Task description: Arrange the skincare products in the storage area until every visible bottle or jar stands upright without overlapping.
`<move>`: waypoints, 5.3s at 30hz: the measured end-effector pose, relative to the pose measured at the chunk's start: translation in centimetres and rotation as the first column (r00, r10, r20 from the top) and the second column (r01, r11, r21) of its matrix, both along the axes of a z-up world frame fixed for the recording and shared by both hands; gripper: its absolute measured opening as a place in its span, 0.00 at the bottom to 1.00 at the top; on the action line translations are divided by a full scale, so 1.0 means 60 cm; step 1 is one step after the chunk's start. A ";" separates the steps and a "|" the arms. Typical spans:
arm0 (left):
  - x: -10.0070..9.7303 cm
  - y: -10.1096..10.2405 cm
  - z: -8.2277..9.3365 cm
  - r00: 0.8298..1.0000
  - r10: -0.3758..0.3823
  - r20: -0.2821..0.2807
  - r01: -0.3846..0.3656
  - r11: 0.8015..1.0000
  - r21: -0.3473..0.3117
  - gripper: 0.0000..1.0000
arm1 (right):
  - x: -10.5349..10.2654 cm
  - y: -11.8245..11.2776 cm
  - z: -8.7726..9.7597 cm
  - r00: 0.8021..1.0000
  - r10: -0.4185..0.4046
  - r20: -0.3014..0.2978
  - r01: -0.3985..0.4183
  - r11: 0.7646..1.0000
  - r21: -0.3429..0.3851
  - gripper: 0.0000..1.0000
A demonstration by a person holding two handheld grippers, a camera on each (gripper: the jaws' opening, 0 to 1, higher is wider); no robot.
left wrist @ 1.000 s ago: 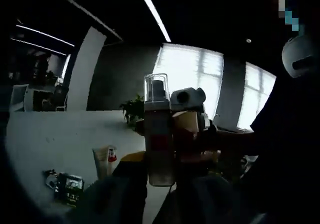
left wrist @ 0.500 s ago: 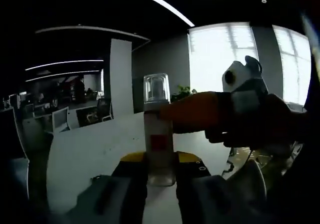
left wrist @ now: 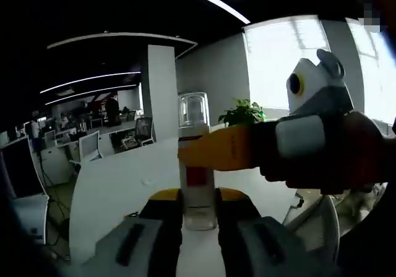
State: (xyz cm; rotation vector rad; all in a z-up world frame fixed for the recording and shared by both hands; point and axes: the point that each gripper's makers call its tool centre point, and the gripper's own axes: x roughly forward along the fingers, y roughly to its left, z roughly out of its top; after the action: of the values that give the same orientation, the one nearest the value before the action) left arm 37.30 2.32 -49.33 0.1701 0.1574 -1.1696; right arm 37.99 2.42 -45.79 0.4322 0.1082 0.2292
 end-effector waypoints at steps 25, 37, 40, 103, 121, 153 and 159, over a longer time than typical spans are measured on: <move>-0.049 0.030 0.023 0.873 -0.468 -0.139 0.443 0.879 -0.178 0.36 | -0.067 0.020 0.002 0.922 0.378 0.079 -0.366 0.920 -0.140 0.12; -0.082 0.053 0.089 0.714 -0.685 -0.142 0.628 0.717 -0.302 0.31 | -0.095 0.060 -0.010 0.818 0.570 0.074 -0.545 0.810 -0.217 0.12; -0.078 0.048 0.092 0.717 -0.683 -0.140 0.626 0.719 -0.301 0.31 | -0.096 0.066 -0.010 0.803 0.591 0.077 -0.563 0.794 -0.228 0.12; -0.054 -0.108 -0.088 0.729 -0.682 -0.057 0.678 0.731 -0.071 0.16 | -0.150 -0.165 -0.287 0.925 -0.017 -0.379 -0.141 0.911 -0.387 0.56; 0.006 -0.154 -0.192 0.730 -0.681 -0.060 0.679 0.733 -0.043 0.16 | -0.196 -0.228 -0.376 0.860 -0.181 -0.477 -0.085 0.871 -0.484 0.77; 0.043 -0.207 -0.309 0.721 -0.686 -0.097 0.678 0.728 -0.105 0.16 | -0.202 -0.270 -0.421 0.832 -0.299 -0.467 0.125 0.921 -0.369 0.87; 0.042 -0.211 -0.323 0.710 -0.698 -0.090 0.691 0.716 -0.098 0.16 | -0.199 -0.269 -0.421 0.835 -0.296 -0.464 0.125 0.923 -0.364 0.86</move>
State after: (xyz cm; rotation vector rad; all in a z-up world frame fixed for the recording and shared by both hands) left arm 39.84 -10.34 -68.71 0.1062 0.1718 -1.9526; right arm 26.04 -13.75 -71.04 0.1663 0.6139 -0.1348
